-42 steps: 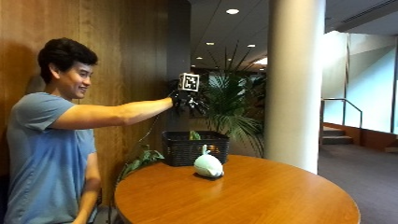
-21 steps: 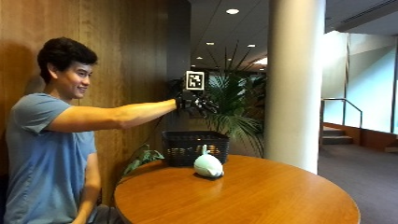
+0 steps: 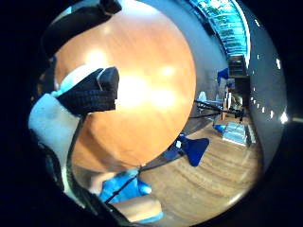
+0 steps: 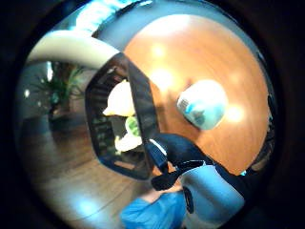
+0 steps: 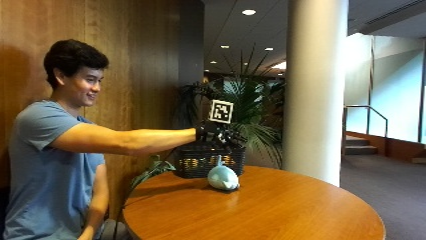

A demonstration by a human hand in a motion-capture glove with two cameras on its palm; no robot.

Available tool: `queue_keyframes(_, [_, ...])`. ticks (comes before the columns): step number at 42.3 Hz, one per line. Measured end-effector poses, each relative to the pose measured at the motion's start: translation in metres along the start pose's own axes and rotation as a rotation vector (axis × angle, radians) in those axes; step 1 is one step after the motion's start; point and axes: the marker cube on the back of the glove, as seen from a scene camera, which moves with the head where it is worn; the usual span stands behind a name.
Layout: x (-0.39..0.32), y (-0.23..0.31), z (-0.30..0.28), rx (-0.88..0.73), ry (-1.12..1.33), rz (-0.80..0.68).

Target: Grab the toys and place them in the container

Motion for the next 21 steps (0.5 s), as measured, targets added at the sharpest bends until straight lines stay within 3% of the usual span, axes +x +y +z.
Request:
queue_keyframes(2, [0.002,-0.005,0.013,-0.017,-0.01,-0.016])
queue_keyframes(6, [0.009,-0.006,0.041,-0.04,0.038,-0.252])
queue_keyframes(13, [0.005,-0.015,0.089,-0.151,0.046,-0.265])
queue_keyframes(18, [-0.003,-0.025,0.131,-0.273,0.086,-0.143])
queue_keyframes(21, [-0.006,-0.022,0.147,-0.327,0.043,-0.229])
